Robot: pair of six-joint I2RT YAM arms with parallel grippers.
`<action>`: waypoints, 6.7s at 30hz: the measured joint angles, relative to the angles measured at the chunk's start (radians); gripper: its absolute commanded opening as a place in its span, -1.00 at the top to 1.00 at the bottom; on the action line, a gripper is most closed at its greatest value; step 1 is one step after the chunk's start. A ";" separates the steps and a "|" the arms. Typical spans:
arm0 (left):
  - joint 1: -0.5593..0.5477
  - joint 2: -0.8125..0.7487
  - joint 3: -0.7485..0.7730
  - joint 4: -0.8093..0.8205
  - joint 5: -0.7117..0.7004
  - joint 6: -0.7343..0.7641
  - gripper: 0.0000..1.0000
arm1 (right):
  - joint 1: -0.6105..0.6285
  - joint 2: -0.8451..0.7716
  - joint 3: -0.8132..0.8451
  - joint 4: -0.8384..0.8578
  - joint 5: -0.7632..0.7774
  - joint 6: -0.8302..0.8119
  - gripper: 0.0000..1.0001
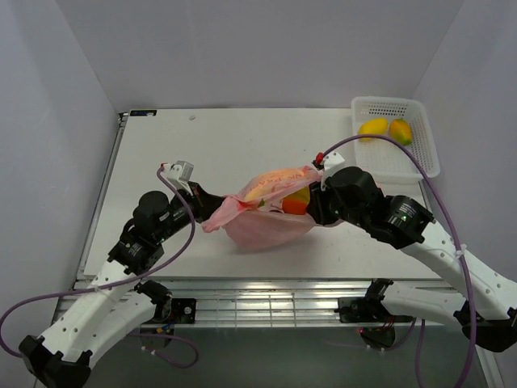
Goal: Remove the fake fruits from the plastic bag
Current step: Take out the fake fruit from the plastic bag, then place the fake fruit in the bin, then take out the fake fruit from the plastic bag.
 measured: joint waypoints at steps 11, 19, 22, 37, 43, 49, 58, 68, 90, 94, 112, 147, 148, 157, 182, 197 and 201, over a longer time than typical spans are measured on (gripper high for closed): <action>0.000 0.076 -0.001 -0.029 -0.023 -0.001 1.00 | -0.006 -0.004 -0.048 0.013 -0.098 -0.156 0.85; 0.004 0.100 -0.010 -0.033 -0.018 0.010 1.00 | -0.018 0.071 -0.094 0.179 -0.348 -0.230 0.85; 0.008 0.103 -0.020 -0.033 -0.045 0.003 1.00 | -0.018 0.070 -0.079 0.219 -0.492 -0.299 0.85; 0.007 0.129 -0.053 -0.085 -0.154 -0.039 1.00 | 0.001 -0.122 -0.058 0.410 -0.563 -0.370 0.85; 0.007 0.123 -0.050 -0.077 -0.152 -0.041 1.00 | 0.002 -0.108 -0.063 0.584 -0.090 -0.329 0.85; 0.006 0.126 0.005 -0.067 -0.155 -0.031 1.00 | 0.002 -0.083 -0.080 0.743 0.175 -0.394 0.84; 0.005 0.164 0.044 -0.048 -0.172 -0.006 1.00 | 0.000 -0.046 -0.083 0.789 0.303 -0.421 0.85; 0.006 0.166 0.046 -0.052 -0.185 0.009 1.00 | -0.013 -0.039 -0.088 0.776 0.270 -0.388 0.85; 0.006 0.099 0.047 -0.145 -0.357 0.003 1.00 | -0.023 -0.077 -0.290 0.606 0.080 -0.165 0.83; 0.006 0.094 0.058 -0.211 -0.426 -0.006 1.00 | -0.054 -0.100 -0.290 0.540 0.124 -0.129 0.80; 0.003 0.020 0.093 -0.404 -0.621 -0.018 1.00 | -0.485 -0.141 -0.294 0.488 -0.011 -0.074 0.79; 0.003 0.071 0.111 -0.146 -0.116 0.137 1.00 | -0.787 0.206 -0.075 0.436 -0.673 -0.058 -0.80; 0.003 0.071 0.111 -0.145 -0.116 0.136 1.00 | -0.705 0.151 -0.101 0.451 -0.719 -0.062 -0.80; 0.003 0.061 0.094 -0.150 -0.095 0.137 1.00 | -0.198 -0.014 -0.330 0.610 -0.783 0.104 -0.80; 0.003 0.026 0.062 -0.126 0.077 0.165 1.00 | 0.008 0.183 -0.398 0.756 -0.320 0.378 -0.80; 0.003 0.026 0.045 -0.117 0.133 0.166 1.00 | 0.072 0.172 -0.460 0.726 -0.064 0.526 -0.80; 0.003 0.026 0.045 -0.117 0.147 0.166 1.00 | 0.072 0.114 -0.477 0.721 -0.004 0.552 -0.80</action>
